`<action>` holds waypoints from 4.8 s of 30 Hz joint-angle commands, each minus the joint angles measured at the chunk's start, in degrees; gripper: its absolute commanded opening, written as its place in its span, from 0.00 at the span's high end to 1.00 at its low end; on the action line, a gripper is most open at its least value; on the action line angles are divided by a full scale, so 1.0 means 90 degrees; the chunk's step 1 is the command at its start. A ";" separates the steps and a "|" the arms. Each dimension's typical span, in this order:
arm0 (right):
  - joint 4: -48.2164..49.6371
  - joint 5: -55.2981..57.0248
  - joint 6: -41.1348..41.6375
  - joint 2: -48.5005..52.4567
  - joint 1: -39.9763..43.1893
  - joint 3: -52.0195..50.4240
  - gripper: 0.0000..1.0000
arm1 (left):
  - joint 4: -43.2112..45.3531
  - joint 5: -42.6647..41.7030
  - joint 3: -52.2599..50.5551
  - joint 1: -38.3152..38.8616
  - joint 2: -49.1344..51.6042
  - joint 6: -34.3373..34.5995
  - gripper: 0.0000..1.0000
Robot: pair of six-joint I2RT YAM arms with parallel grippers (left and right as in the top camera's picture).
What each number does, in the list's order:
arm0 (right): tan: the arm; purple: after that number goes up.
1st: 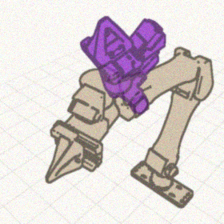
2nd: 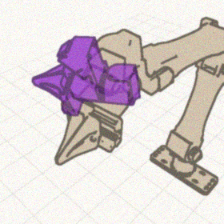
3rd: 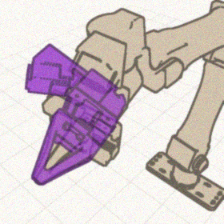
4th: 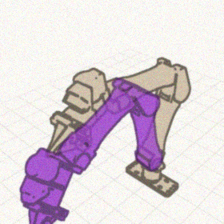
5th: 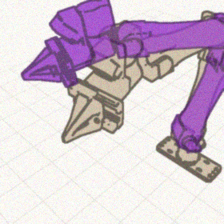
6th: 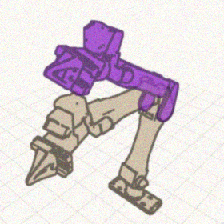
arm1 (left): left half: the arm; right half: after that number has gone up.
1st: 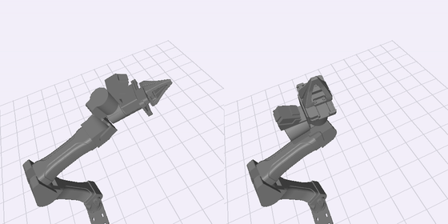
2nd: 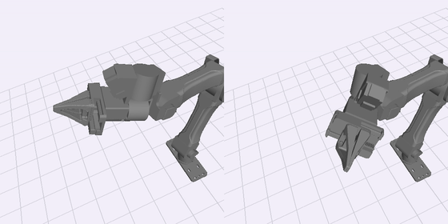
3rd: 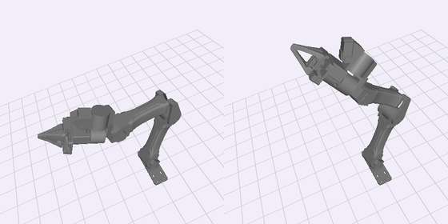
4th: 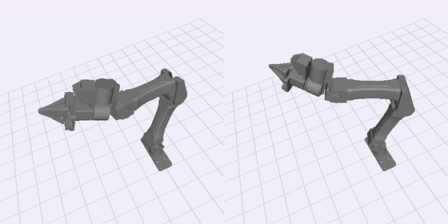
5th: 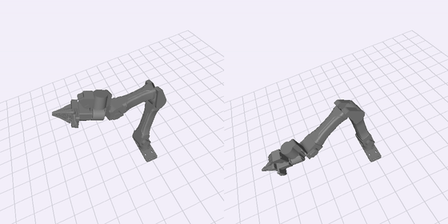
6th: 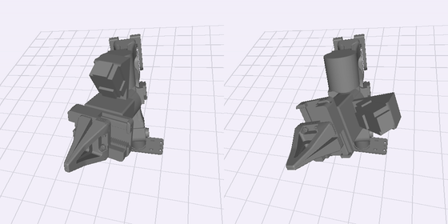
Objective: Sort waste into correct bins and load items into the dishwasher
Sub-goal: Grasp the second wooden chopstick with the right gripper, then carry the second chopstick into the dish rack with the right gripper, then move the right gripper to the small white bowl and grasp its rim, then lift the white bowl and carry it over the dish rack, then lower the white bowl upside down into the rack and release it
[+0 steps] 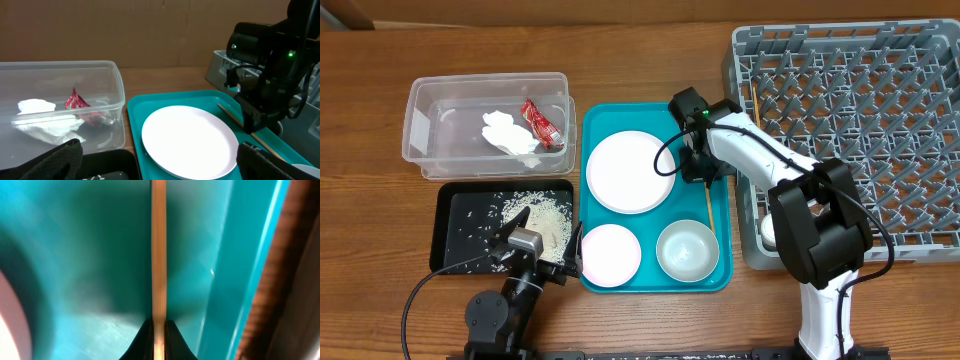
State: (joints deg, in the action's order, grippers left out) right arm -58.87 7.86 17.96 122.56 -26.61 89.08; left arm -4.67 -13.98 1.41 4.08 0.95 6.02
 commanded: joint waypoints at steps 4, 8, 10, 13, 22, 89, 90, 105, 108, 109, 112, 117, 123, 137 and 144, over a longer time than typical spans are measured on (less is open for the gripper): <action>-0.0425 0.0002 -0.0041 -0.0631 0.0053 0.0386 0.96 | 0.0027 -0.0056 -0.0053 -0.0036 -0.0078 0.0087 0.00; -0.0347 0.0267 -0.0148 -0.1537 0.0080 0.0636 0.96 | 0.0027 -0.0056 -0.0053 -0.0036 -0.0078 0.0087 0.00; -0.0231 0.0658 -0.0163 -0.1916 0.0141 0.0648 0.96 | 0.0027 -0.0056 -0.0053 -0.0036 -0.0078 0.0087 0.00; -0.0044 0.1440 -0.0185 -0.2334 0.0323 0.0648 0.96 | 0.0027 -0.0056 -0.0053 -0.0036 -0.0078 0.0087 0.00; 0.0415 0.1668 -0.1056 -0.2108 0.1005 0.0517 0.96 | 0.0027 -0.0056 -0.0053 -0.0036 -0.0078 0.0087 0.00; 0.0219 -0.0835 -0.0155 -0.3009 -0.0860 -0.2895 0.96 | 0.0027 -0.0056 -0.0053 -0.0036 -0.0078 0.0087 0.00; 0.0214 -0.0831 -0.0158 -0.3101 -0.0860 -0.2841 0.96 | 0.0027 -0.0056 -0.0053 -0.0036 -0.0078 0.0087 0.00; 0.0493 0.3837 0.0702 -0.5833 -0.0794 -0.2210 0.96 | 0.0027 -0.0056 -0.0053 -0.0036 -0.0078 0.0087 0.00; 0.0899 0.5173 0.0699 -0.5901 -0.0600 -0.2210 0.96 | 0.0027 -0.0056 -0.0053 -0.0036 -0.0078 0.0087 0.00; 0.0981 0.5561 0.0699 -0.5880 -0.0532 -0.2212 0.96 | 0.0027 -0.0053 -0.0053 -0.0036 -0.0078 0.0087 0.00; 0.1090 0.6501 0.0699 -0.5676 -0.0240 -0.2225 0.96 | 0.0027 -0.0056 -0.0053 -0.0036 -0.0078 0.0087 0.00; 0.1086 0.7417 0.0675 -0.4986 0.0576 -0.2229 0.96 | 0.0027 -0.0056 -0.0053 -0.0036 -0.0078 0.0087 0.00; 0.1132 0.7402 0.0675 -0.3937 0.1489 -0.2229 0.96 | 0.0027 -0.0056 -0.0053 -0.0036 -0.0078 0.0087 0.00; 0.2164 0.7261 -0.0231 -0.2790 0.2040 -0.2229 0.96 | 0.0024 -0.0051 -0.0053 -0.0036 -0.0075 0.0085 0.00; 0.2290 0.7259 -0.0573 -0.2470 0.2023 -0.2237 0.96 | 0.0027 -0.0053 -0.0053 -0.0036 -0.0078 0.0087 0.00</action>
State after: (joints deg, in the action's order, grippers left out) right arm -38.28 72.42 14.52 99.59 -8.40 68.36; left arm -4.67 -13.98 1.37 4.08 0.91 6.02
